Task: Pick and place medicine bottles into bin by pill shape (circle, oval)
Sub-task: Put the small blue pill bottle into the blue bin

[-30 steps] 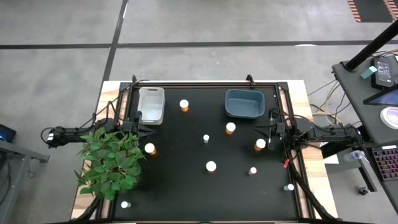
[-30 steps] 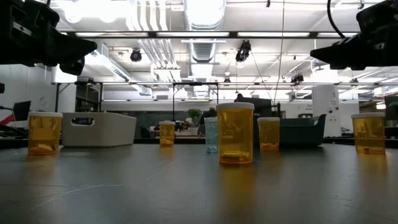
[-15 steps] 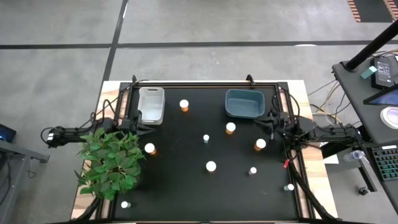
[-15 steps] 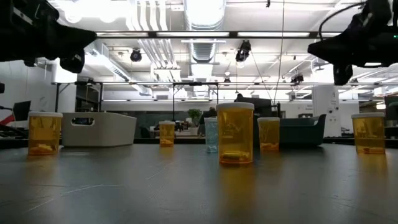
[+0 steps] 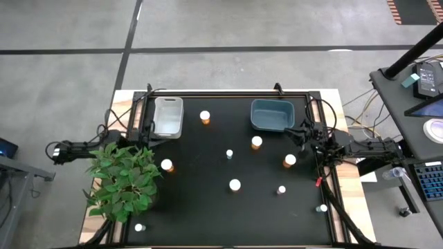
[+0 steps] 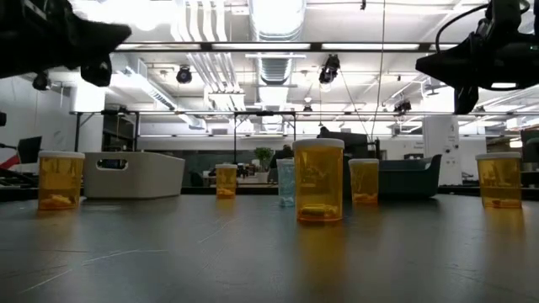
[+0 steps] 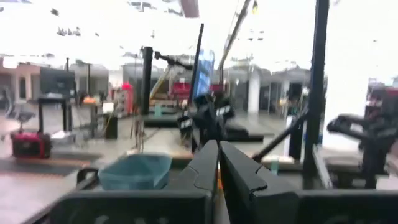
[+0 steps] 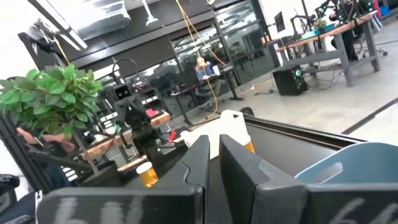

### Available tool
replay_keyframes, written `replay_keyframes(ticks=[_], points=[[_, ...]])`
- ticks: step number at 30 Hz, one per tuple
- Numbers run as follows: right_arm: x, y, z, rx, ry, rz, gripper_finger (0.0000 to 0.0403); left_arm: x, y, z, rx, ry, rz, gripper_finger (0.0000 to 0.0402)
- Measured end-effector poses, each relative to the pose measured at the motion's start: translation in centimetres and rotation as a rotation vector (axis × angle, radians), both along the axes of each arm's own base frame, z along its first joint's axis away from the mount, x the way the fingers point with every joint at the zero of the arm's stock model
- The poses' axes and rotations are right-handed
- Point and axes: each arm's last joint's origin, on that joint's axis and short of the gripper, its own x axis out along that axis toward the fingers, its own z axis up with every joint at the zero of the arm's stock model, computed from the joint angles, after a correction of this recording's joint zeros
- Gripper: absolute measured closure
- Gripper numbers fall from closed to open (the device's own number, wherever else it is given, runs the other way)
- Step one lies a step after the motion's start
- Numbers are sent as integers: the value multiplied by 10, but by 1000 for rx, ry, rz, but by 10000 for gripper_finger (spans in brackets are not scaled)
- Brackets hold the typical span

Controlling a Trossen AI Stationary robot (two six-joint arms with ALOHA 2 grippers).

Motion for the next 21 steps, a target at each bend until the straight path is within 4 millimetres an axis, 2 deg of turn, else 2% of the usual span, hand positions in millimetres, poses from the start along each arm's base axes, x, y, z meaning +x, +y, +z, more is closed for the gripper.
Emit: replay_keyframes(ticks=[6,13,21], points=[[-1,-2,0,-74,33,-74,374,-4,0,11,18,-120,5,401],[-2,-3,3,-69,3,-123,374,-12,0,28,22,-317,8,401],[-5,-4,15,-121,-92,-182,374,-17,1,35,35,-400,62,401]])
